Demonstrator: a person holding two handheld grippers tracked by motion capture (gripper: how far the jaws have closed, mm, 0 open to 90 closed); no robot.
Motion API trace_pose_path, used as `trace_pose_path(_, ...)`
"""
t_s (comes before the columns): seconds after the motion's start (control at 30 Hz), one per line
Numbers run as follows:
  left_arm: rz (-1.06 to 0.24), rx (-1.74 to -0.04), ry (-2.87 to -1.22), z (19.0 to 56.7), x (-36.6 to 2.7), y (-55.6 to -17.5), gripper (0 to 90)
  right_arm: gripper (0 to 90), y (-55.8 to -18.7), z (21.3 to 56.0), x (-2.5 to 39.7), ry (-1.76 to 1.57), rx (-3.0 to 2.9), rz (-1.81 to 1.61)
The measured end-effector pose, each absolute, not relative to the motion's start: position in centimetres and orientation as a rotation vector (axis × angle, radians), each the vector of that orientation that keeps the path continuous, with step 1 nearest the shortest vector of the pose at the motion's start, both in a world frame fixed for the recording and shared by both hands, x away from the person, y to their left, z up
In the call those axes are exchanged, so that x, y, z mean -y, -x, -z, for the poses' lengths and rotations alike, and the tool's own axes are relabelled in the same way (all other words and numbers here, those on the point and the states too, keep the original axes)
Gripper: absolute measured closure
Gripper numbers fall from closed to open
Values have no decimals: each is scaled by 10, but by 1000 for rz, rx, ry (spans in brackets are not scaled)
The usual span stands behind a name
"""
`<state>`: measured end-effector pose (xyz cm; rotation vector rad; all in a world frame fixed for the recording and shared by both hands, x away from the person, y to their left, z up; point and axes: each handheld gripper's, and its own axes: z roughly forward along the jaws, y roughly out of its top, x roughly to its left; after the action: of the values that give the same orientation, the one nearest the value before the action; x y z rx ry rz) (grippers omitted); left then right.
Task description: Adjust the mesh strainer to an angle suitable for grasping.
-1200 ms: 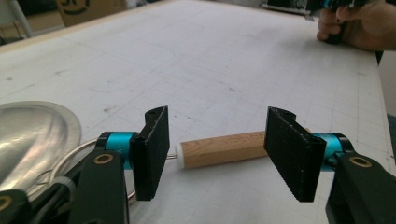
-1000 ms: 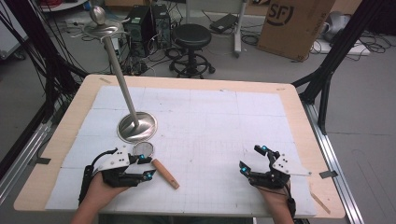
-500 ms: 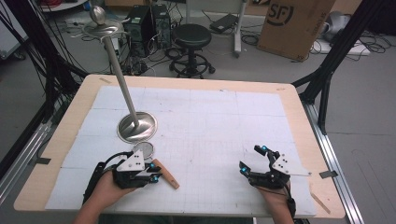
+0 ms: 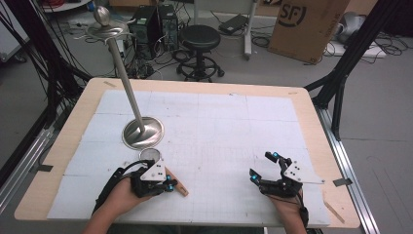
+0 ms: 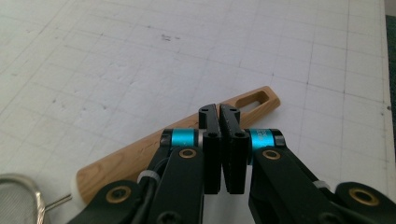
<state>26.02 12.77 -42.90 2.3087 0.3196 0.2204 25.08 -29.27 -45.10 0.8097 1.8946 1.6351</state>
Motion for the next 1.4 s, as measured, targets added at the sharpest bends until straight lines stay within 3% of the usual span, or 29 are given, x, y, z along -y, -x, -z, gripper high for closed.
trace_pose_path(0.53, -263, -351, -2321, 422, -92, -279, 852, 152, -251, 451, 293, -811, -1896, -1638)
trace_pose_path(0.83, -320, -497, -2235, 405, -121, -297, 858, 152, -251, 451, 293, -810, -1895, -1636)
trace_pose_path(1.4, -382, -651, -2299, 416, -143, -322, 858, 152, -250, 451, 293, -810, -1894, -1636)
